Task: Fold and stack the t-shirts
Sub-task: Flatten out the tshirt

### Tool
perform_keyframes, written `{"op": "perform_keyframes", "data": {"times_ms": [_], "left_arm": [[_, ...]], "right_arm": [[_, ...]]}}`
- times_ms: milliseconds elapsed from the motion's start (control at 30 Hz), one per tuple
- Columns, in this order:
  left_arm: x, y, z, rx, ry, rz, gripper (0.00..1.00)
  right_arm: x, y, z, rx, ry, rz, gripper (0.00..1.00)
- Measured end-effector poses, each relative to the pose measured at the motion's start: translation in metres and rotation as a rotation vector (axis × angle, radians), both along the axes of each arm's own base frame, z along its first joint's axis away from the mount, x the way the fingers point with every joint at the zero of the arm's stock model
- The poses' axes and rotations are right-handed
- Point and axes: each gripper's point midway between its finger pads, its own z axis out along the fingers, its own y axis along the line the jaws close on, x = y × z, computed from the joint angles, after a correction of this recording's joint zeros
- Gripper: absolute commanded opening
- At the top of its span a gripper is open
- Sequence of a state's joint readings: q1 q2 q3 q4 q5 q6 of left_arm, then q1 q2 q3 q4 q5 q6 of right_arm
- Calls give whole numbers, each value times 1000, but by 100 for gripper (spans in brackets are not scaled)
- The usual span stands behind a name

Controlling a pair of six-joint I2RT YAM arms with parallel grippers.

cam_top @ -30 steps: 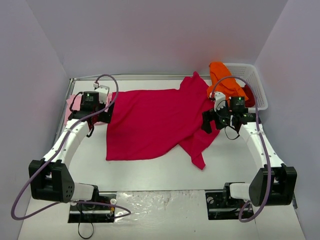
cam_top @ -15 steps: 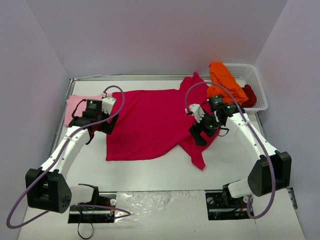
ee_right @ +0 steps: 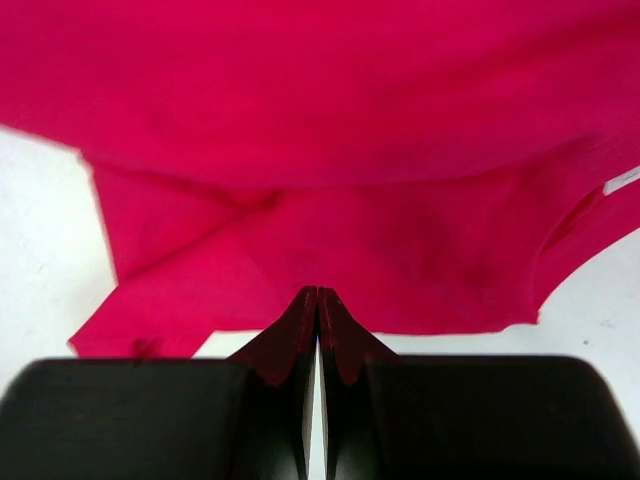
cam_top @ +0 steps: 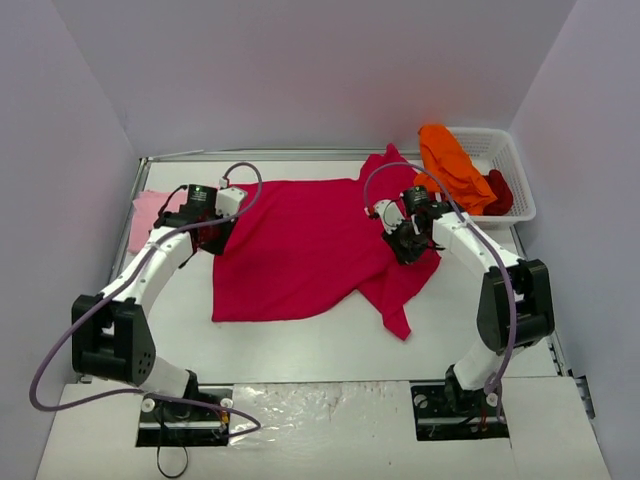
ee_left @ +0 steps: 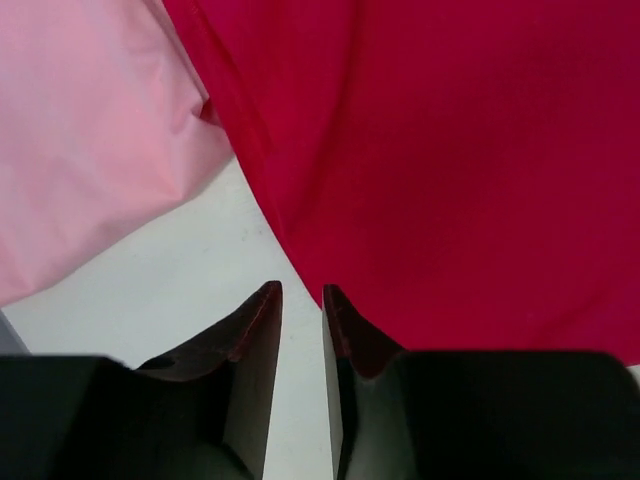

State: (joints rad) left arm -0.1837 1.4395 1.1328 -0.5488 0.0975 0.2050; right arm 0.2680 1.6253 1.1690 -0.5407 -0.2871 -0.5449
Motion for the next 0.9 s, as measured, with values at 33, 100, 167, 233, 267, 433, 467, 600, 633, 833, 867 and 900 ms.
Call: {"op": "perform_keyframes", "data": {"times_ms": [33, 100, 167, 233, 267, 433, 467, 600, 633, 833, 867, 900], "left_arm": [[5, -2, -1, -3, 6, -5, 15], [16, -7, -3, -7, 17, -12, 10], [28, -10, -5, -11, 22, -13, 2], [42, -14, -10, -14, 32, -20, 2], [48, -16, -14, -18, 41, -24, 2], [75, -26, -48, -32, 112, -27, 2], [82, -28, -59, -33, 129, -24, 2], [95, -30, -96, -33, 191, 6, 2], [97, -30, -103, -31, 205, 15, 2], [124, -31, -102, -31, 171, 68, 2], [127, -31, -101, -28, 165, 78, 2], [129, -30, -102, -26, 165, 86, 2]], "right_arm": [[6, -2, -2, -2, -1, -16, 0], [22, -6, -3, -3, -9, -55, 0], [40, -12, -2, 0, -30, -94, 0], [59, -16, 2, 2, -58, -129, 0], [69, -18, 4, 2, -74, -146, 0], [101, -22, 1, -8, -99, -204, 0], [105, -22, -3, -11, -94, -210, 0], [112, -24, -22, -27, -62, -222, 0], [112, -25, -27, -32, -51, -224, 0], [115, -44, -53, -49, 4, -264, 0], [116, -47, -56, -52, 10, -270, 0], [116, -49, -59, -54, 16, -275, 0]]}}
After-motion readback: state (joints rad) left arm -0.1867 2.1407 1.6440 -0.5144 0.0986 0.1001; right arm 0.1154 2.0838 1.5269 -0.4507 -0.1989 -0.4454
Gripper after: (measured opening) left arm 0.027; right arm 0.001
